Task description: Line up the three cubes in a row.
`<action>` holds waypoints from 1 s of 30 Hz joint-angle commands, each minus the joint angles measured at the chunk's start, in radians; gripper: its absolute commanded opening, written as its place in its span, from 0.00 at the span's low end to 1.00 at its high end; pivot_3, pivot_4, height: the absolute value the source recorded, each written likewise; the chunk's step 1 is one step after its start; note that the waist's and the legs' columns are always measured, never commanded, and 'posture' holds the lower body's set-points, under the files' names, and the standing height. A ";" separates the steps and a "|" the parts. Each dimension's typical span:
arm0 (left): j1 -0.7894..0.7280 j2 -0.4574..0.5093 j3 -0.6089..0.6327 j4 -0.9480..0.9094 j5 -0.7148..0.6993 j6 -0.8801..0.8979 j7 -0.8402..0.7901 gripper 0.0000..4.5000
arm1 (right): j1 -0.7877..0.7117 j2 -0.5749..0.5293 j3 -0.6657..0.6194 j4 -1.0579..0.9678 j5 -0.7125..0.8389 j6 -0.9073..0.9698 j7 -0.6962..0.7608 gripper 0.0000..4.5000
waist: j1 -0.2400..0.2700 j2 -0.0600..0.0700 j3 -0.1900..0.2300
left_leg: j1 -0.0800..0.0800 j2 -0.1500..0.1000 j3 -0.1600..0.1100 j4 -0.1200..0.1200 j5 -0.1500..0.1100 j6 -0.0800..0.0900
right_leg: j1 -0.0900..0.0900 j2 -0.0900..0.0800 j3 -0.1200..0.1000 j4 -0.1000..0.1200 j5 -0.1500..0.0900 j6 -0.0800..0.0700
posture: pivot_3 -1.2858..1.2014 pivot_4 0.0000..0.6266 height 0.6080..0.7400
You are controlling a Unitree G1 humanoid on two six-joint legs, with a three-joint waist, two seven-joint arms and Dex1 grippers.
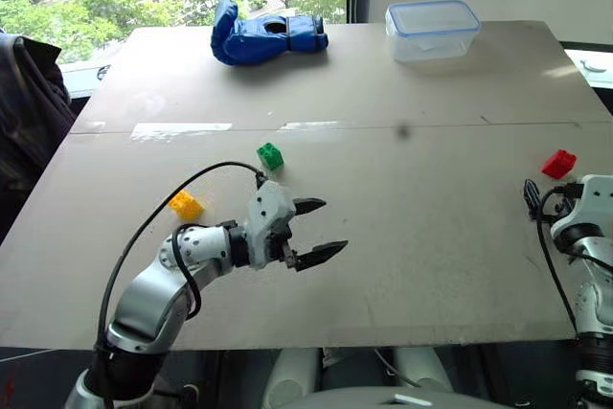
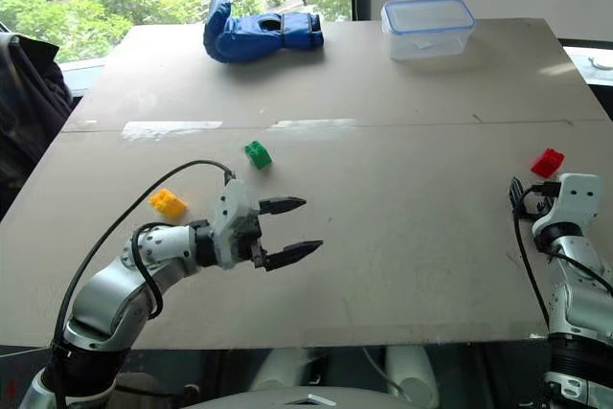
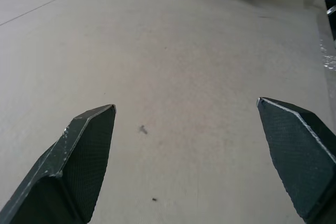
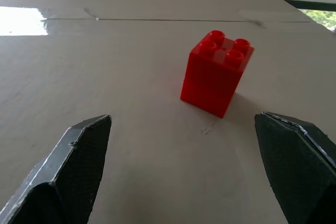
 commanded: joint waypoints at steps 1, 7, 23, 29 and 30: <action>-0.124 0.002 -0.014 -0.020 -0.068 0.070 -0.039 0.98 | -0.103 0.016 -0.028 0.058 -0.025 0.015 -0.110 1.00 | -0.001 -0.001 0.001 | -0.001 0.000 0.000 0.001 0.000 0.000 | 0.000 0.000 -0.001 0.000 0.000 0.000 | 0.52 0.24 1.00; -0.246 -0.027 -0.045 0.035 -0.036 0.091 -0.020 0.98 | -0.223 0.017 -0.013 0.200 -0.057 -0.047 -0.136 1.00 | -0.003 0.000 0.000 | 0.000 -0.003 0.000 0.002 0.000 0.000 | 0.000 0.001 0.000 0.001 0.000 0.000 | 0.52 0.24 1.00; -0.329 -0.050 -0.087 0.057 0.011 0.060 -0.036 0.99 | -0.290 0.039 -0.018 0.324 -0.075 -0.157 -0.199 0.81 | -0.006 0.000 0.000 | 0.000 -0.002 0.001 0.003 0.000 0.000 | 0.000 0.001 0.001 0.004 0.000 0.000 | 0.52 0.24 1.00; -0.318 -0.056 -0.092 0.058 0.022 0.054 -0.036 0.99 | -0.307 0.043 -0.014 0.371 -0.079 -0.186 -0.193 0.28 | -0.007 0.000 0.000 | 0.001 -0.002 0.002 0.004 0.000 0.000 | 0.000 0.001 0.002 0.006 0.000 0.000 | 0.52 0.24 1.00; -0.317 -0.056 -0.091 0.057 0.023 0.055 -0.035 0.99 | -0.309 0.042 -0.014 0.376 -0.079 -0.188 -0.192 0.28 | -0.007 0.000 0.000 | 0.001 -0.002 0.002 0.004 0.000 0.000 | 0.000 0.001 0.002 0.006 0.000 0.000 | 0.52 0.24 1.00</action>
